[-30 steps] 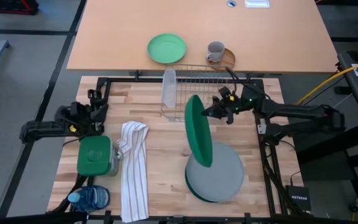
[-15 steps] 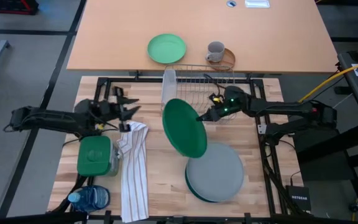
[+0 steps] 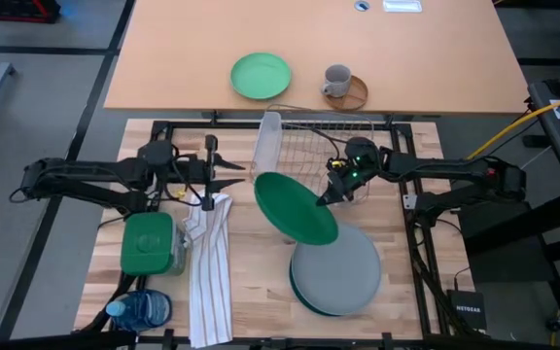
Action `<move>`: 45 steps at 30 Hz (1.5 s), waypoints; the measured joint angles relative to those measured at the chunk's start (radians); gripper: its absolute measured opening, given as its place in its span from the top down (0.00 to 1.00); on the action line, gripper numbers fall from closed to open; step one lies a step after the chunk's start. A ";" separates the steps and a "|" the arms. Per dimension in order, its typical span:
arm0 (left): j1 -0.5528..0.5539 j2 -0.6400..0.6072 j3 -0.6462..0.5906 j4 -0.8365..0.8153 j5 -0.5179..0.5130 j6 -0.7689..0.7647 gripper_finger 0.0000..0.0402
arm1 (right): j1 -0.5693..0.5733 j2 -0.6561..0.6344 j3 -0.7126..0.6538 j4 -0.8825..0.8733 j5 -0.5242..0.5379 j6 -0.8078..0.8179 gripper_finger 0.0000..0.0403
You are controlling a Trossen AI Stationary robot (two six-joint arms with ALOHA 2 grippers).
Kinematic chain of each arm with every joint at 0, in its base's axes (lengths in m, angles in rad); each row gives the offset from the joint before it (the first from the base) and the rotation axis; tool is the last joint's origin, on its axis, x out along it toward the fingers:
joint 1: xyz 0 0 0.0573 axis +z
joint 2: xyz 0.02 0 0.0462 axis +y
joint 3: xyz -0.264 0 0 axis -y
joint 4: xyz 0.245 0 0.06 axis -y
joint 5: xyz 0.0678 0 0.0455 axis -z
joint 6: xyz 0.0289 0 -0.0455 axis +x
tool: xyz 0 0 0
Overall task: Sort dishes
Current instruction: Put the dark green plate in the dish rack
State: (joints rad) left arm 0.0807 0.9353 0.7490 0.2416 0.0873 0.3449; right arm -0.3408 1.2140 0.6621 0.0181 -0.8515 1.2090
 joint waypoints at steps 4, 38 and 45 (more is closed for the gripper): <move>-0.007 0.000 0.040 0.002 0.071 -0.010 0.69 | 0.000 0.000 0.000 -0.002 -0.017 0.022 0.97; -0.007 0.146 0.051 0.005 0.298 0.105 0.53 | 0.000 -0.001 -0.002 -0.075 -0.044 0.157 0.97; -0.007 0.146 0.051 -0.032 0.303 0.082 0.53 | 0.000 -0.001 -0.002 -0.074 -0.051 0.231 0.97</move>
State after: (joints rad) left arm 0.0738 1.0809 0.7998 0.2094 0.3905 0.4274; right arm -0.3408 1.2133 0.6601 -0.0559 -0.9028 1.4402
